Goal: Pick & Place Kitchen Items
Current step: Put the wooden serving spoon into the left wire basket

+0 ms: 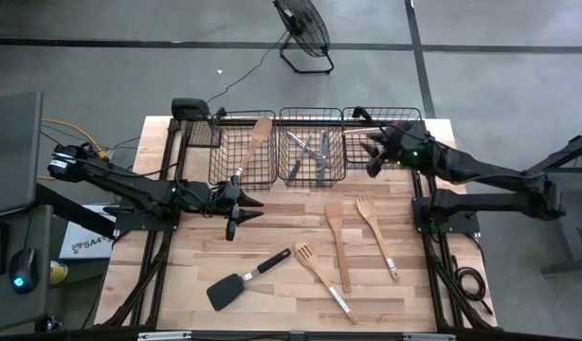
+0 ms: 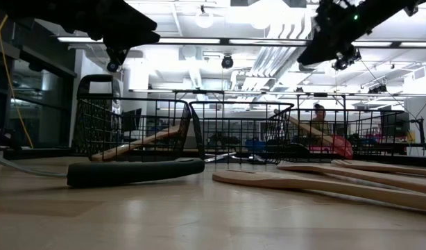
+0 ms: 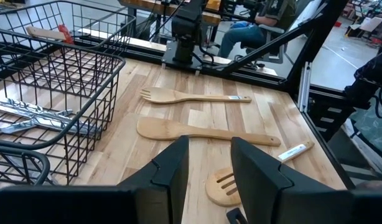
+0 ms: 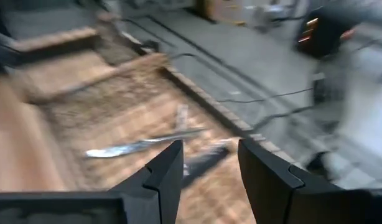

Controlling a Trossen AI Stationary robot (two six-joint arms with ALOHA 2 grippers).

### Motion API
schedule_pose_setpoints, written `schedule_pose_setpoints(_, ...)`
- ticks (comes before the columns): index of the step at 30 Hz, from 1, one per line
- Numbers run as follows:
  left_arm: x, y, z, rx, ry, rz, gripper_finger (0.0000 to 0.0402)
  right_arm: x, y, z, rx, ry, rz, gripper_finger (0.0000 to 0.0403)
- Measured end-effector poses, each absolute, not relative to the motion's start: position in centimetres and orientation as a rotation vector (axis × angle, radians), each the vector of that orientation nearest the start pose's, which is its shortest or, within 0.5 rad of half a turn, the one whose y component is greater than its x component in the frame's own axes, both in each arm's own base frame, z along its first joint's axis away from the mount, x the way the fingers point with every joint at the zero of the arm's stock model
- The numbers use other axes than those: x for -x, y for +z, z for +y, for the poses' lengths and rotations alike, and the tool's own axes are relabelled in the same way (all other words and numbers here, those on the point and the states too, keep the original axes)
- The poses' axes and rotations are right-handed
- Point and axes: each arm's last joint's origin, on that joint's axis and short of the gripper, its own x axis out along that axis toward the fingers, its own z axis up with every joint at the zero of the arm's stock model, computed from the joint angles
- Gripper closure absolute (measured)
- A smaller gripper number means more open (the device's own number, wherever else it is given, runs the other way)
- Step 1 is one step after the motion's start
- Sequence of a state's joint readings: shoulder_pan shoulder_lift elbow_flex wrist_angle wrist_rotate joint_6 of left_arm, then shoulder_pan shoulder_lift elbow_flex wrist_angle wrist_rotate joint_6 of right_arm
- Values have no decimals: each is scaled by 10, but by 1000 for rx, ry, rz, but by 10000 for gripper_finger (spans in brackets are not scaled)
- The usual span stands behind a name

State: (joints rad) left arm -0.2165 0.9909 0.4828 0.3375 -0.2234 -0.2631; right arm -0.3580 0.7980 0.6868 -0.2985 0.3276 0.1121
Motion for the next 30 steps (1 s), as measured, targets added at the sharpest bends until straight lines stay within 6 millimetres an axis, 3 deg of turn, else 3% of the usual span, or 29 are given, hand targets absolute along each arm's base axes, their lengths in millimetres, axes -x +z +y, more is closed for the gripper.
schedule_pose_setpoints(7, -210, 241, -39, 209, 33, 170, 284, -159, 291, -49, -314, -515, 314, 257)
schedule_pose_setpoints(18, -209, 238, -39, 200, 55, 193, 284, -160, 283, -18, -595, -410, 385, 257)
schedule_pose_setpoints(25, -209, 238, -39, 200, 58, 193, 284, -157, 266, 0, -899, -314, 622, 257)
schedule_pose_setpoints(30, -209, 238, -39, 189, 57, 193, 284, -152, 247, 14, -1069, -366, 898, 257)
